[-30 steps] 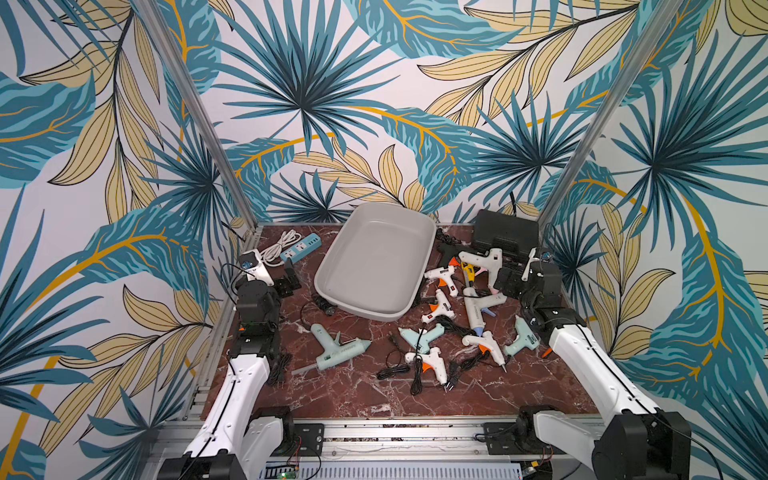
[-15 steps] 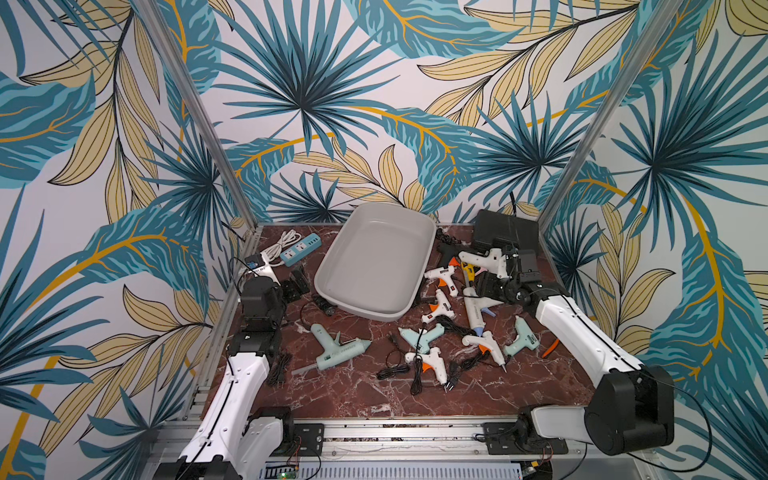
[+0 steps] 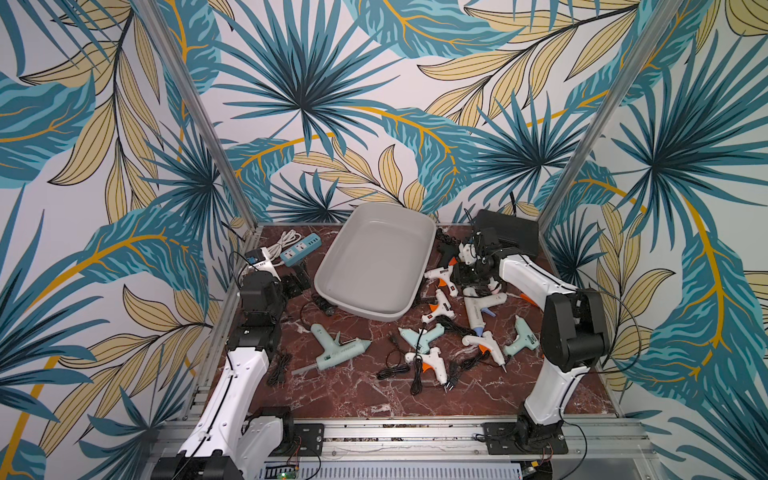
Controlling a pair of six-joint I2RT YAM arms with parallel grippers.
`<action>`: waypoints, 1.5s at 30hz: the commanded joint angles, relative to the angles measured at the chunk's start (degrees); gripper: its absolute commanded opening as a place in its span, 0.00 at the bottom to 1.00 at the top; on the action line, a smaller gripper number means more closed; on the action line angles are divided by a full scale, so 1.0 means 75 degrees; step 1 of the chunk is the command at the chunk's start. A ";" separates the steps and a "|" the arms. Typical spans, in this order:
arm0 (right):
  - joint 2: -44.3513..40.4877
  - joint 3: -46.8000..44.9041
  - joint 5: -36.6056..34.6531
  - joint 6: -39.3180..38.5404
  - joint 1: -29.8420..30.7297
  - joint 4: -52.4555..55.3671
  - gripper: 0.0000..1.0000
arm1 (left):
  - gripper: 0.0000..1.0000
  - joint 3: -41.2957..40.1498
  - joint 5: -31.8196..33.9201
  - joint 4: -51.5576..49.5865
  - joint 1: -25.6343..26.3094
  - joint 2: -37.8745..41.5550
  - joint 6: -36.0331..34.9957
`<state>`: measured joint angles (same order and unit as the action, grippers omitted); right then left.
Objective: Put the hot melt glue gun into the storage box
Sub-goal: Pick up the hot melt adhesive gun from the center of the board.
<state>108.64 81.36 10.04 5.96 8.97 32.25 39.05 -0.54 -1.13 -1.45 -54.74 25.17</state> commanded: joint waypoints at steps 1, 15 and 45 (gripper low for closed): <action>0.0322 0.0218 0.0501 -0.0336 0.0011 0.0329 0.54 | 1.00 0.0231 -0.0082 -0.0068 0.0030 0.0047 0.0025; 0.0867 0.0280 0.0653 -0.0394 0.0034 0.0294 0.47 | 1.00 0.0155 -0.0024 -0.0025 0.0030 0.0052 0.0112; -0.2074 -0.0464 -0.1062 0.0620 0.0280 0.0301 0.00 | 1.00 0.0277 0.0235 -0.0360 0.0024 0.0377 0.0078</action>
<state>97.38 79.24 4.54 7.33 10.61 33.50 39.05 0.58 -2.87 -1.43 -53.17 25.58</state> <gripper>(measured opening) 0.305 0.999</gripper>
